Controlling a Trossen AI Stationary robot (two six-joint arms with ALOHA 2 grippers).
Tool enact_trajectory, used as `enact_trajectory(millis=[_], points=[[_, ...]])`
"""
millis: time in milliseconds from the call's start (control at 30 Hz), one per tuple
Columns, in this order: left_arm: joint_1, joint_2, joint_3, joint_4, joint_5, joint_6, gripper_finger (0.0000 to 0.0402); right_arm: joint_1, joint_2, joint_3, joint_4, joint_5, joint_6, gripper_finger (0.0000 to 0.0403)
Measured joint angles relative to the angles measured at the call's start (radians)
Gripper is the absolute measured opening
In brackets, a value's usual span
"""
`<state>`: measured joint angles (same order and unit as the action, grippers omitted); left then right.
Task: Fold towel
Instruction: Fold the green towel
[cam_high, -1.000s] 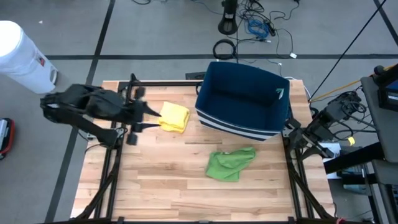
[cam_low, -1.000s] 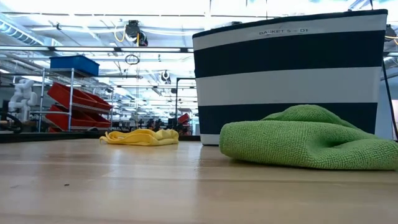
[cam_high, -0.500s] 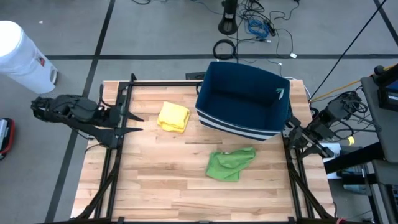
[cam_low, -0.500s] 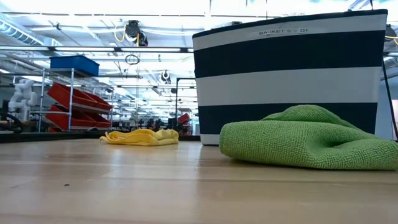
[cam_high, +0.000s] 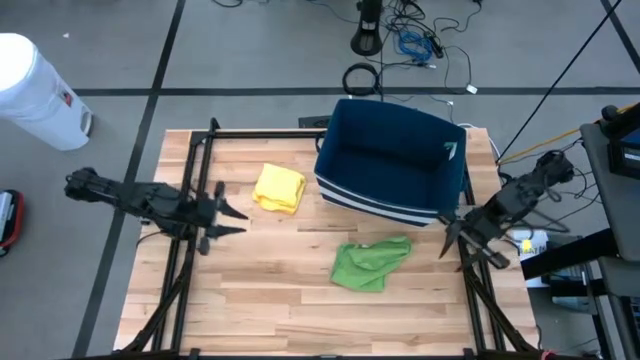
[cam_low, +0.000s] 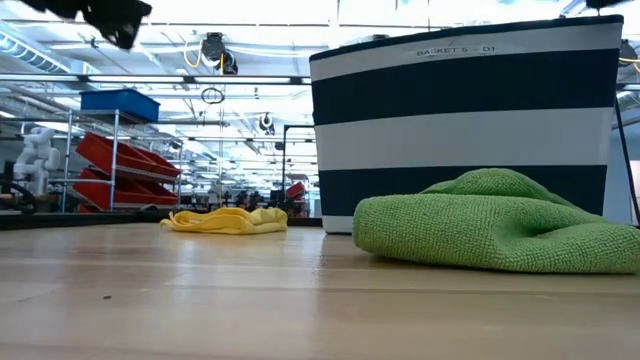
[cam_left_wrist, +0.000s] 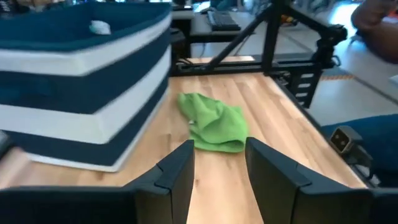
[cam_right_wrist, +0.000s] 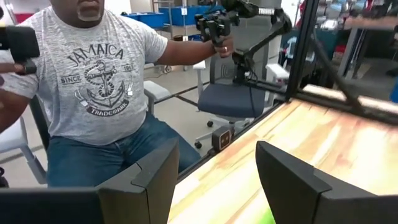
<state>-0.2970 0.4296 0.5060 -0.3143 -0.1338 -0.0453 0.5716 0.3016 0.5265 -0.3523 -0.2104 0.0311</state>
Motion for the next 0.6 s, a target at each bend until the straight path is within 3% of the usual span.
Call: enact_trajectory(millis=[233, 433, 600], points=[[-0.001, 0.055, -0.221, 0.380, 0.051, -0.033, 0.0149, 0.001, 0.002, -0.167, 0.169, 0.000, 0.098, 0.0201], [-0.028, 0.159, -0.290, 0.530, 0.063, -0.033, 0.0149, 0.042, 0.003, -0.281, 0.296, 0.003, 0.140, 0.0200], [-0.052, 0.265, -0.296, 0.631, 0.053, -0.033, 0.0149, 0.073, 0.004, -0.361, 0.388, 0.071, 0.118, 0.0188]])
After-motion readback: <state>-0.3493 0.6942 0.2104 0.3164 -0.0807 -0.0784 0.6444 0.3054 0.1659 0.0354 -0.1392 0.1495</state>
